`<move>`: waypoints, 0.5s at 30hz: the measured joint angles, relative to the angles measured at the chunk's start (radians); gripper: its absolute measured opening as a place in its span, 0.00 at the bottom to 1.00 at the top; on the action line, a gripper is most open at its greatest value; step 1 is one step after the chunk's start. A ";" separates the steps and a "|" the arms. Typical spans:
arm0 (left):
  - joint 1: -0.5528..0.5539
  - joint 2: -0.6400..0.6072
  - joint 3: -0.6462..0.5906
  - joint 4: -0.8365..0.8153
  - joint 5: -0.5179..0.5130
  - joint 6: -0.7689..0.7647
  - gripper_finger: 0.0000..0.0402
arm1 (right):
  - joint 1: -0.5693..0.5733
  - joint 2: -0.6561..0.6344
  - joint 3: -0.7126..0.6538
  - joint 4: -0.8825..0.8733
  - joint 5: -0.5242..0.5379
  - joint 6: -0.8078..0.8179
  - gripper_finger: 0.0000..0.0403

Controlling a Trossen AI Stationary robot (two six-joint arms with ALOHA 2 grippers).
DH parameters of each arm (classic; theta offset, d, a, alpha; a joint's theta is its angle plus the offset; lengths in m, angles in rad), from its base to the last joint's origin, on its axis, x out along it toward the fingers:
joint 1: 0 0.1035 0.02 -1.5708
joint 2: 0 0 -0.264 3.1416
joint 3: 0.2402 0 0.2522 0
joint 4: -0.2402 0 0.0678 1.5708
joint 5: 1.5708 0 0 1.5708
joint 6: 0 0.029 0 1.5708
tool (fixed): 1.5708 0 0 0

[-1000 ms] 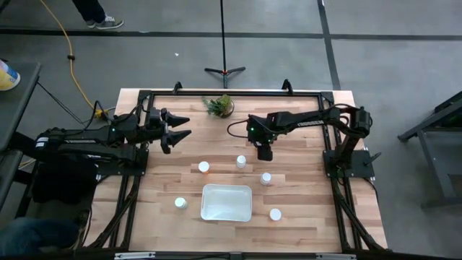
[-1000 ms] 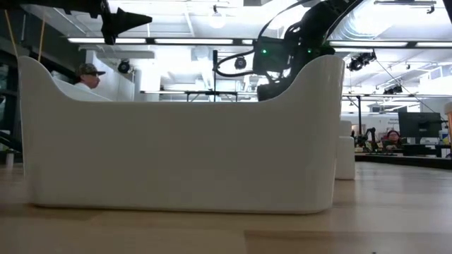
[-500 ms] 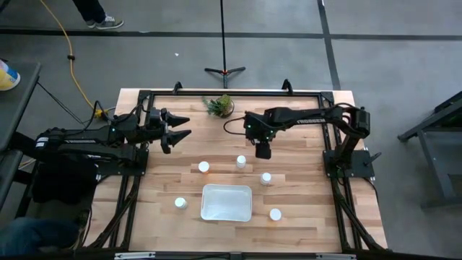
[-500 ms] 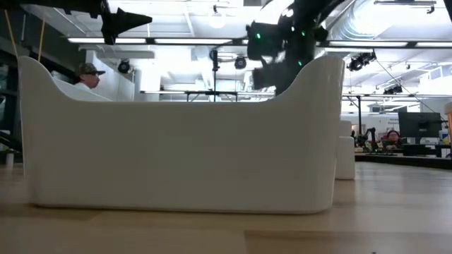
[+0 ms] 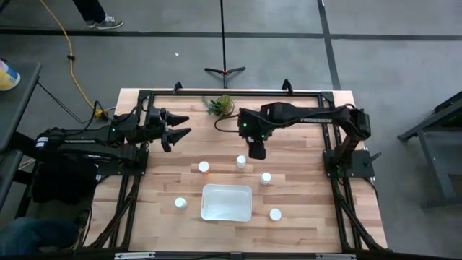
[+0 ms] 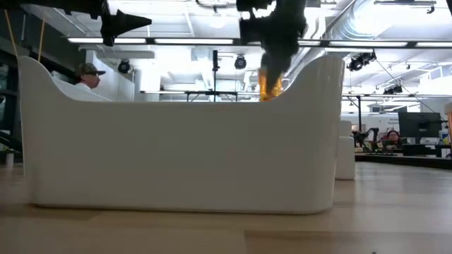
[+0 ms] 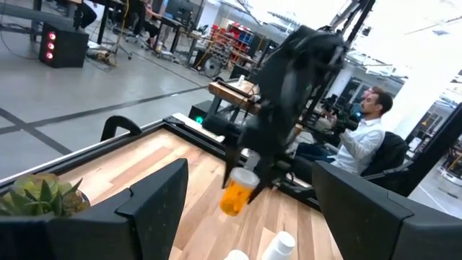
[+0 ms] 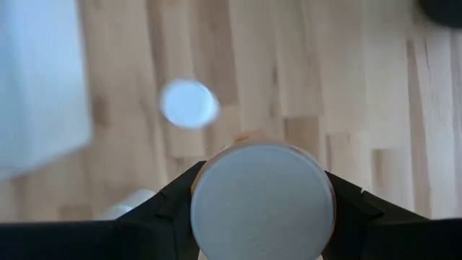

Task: Pick and place pill bottles into a basket
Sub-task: Put the top orange pill bottle into the white bin

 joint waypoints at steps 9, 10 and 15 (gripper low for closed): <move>0.000 0.000 0.000 -0.001 0.028 0.001 0.82 | 0.137 0.000 0.109 0.001 0.035 0.227 0.49; 0.000 0.000 0.000 -0.002 0.031 0.002 0.82 | 0.152 0.000 0.116 0.003 0.036 0.250 0.49; 0.000 0.000 0.000 -0.027 0.032 0.003 0.82 | 0.227 0.000 0.132 0.019 0.065 0.335 0.49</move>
